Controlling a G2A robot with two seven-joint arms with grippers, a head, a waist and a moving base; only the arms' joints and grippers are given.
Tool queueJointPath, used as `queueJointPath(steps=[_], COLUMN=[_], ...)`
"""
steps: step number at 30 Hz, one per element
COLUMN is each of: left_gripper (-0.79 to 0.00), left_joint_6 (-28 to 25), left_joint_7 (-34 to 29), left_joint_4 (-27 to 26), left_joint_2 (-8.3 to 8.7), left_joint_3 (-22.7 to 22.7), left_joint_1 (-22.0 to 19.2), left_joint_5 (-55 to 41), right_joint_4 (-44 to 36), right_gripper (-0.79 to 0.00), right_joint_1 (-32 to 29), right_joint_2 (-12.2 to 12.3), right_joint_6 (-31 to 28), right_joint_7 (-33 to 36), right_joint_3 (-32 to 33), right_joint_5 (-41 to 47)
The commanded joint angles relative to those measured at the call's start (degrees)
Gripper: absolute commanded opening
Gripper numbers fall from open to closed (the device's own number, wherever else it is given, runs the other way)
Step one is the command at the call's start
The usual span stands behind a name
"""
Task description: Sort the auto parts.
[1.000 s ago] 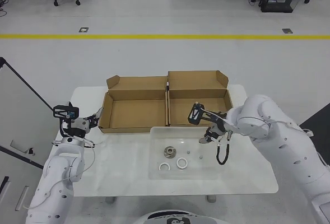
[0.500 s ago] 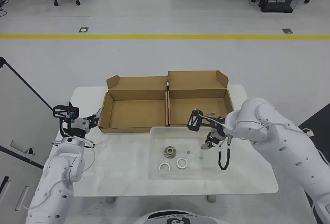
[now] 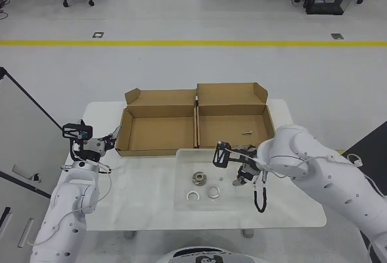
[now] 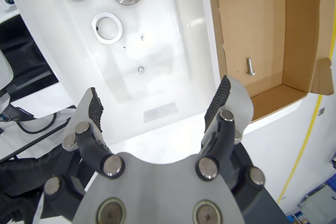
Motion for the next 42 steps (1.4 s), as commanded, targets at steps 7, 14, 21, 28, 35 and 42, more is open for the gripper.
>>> queueJointPath(steps=[7, 14, 21, 28, 35, 42], left_gripper=[0.000, 0.000, 0.000, 0.000, 0.000, 0.000], left_joint_6=[0.00, 0.00, 0.00, 0.00, 0.00, 0.00], left_joint_7=[0.00, 0.00, 0.00, 0.00, 0.00, 0.00], left_joint_4=[0.00, 0.00, 0.00, 0.00, 0.00, 0.00], left_joint_2=[0.00, 0.00, 0.00, 0.00, 0.00, 0.00], left_joint_3=[0.00, 0.00, 0.00, 0.00, 0.00, 0.00], left_joint_1=[0.00, 0.00, 0.00, 0.00, 0.00, 0.00], left_joint_5=[0.00, 0.00, 0.00, 0.00, 0.00, 0.00], right_joint_4=[3.77, 8.18, 11.88, 14.68, 17.31, 19.86], right_gripper=[0.000, -0.114, -0.228, -0.308, -0.397, -0.406], right_joint_1=[7.36, 11.15, 13.15, 14.35, 15.49, 16.30], right_joint_2=[0.93, 0.83, 0.05, -1.37, -3.41, -5.04], right_joint_6=[0.76, -0.45, -1.30, -1.55, -1.25, -0.93], right_joint_7=[0.75, -0.46, -1.31, -1.56, -1.26, -0.95], right_joint_3=[-9.81, -14.07, -17.77, -21.16, -24.11, -25.75], right_joint_5=[4.91, 8.43, 9.40, 9.13, 8.53, 8.22])
